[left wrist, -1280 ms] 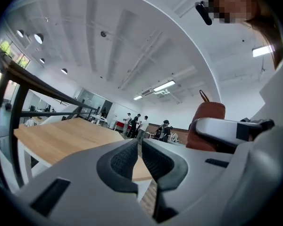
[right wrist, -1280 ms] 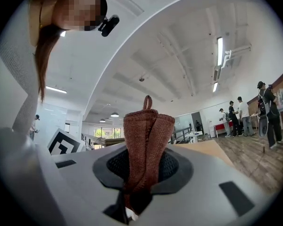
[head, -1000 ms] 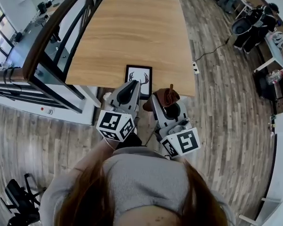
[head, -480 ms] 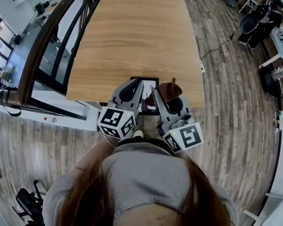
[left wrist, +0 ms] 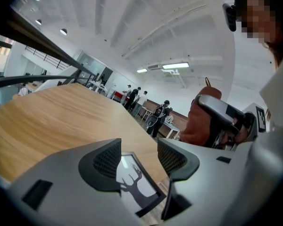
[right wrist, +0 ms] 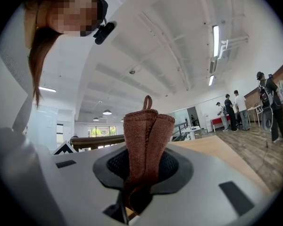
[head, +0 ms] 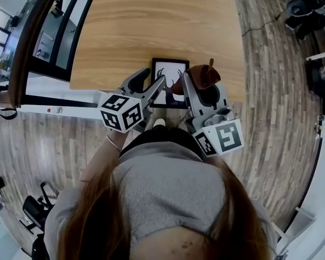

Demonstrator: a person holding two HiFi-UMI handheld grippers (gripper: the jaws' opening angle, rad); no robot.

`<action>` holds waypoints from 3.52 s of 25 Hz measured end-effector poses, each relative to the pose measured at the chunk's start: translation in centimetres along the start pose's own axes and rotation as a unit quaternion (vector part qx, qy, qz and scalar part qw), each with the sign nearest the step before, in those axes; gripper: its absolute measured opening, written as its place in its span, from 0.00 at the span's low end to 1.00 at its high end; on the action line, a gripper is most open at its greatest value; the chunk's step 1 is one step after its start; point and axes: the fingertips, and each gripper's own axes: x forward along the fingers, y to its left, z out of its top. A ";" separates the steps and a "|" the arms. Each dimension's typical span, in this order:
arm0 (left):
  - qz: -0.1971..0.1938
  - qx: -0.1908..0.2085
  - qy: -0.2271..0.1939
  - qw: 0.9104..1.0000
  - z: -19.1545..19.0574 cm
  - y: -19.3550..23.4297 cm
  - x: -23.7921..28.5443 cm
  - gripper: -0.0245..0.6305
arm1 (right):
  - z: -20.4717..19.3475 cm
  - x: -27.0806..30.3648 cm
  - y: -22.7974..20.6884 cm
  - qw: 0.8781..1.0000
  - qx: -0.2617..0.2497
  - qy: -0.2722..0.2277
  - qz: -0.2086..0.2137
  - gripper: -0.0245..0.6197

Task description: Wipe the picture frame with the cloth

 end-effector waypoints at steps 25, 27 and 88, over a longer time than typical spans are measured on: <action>-0.045 -0.287 0.221 0.931 -14.7 5.1 0.0 0.42 | -2.8 1.8 -1.1 0.999 0.018 0.037 0.001 0.19; -0.057 -0.291 0.232 0.926 -15.4 4.9 1.0 0.42 | -2.9 1.6 -1.1 0.999 0.019 0.037 0.000 0.19; -0.429 0.071 0.026 0.900 10.3 -16.2 1.0 0.11 | 17.4 -4.0 5.1 0.977 -0.130 -0.150 0.074 0.19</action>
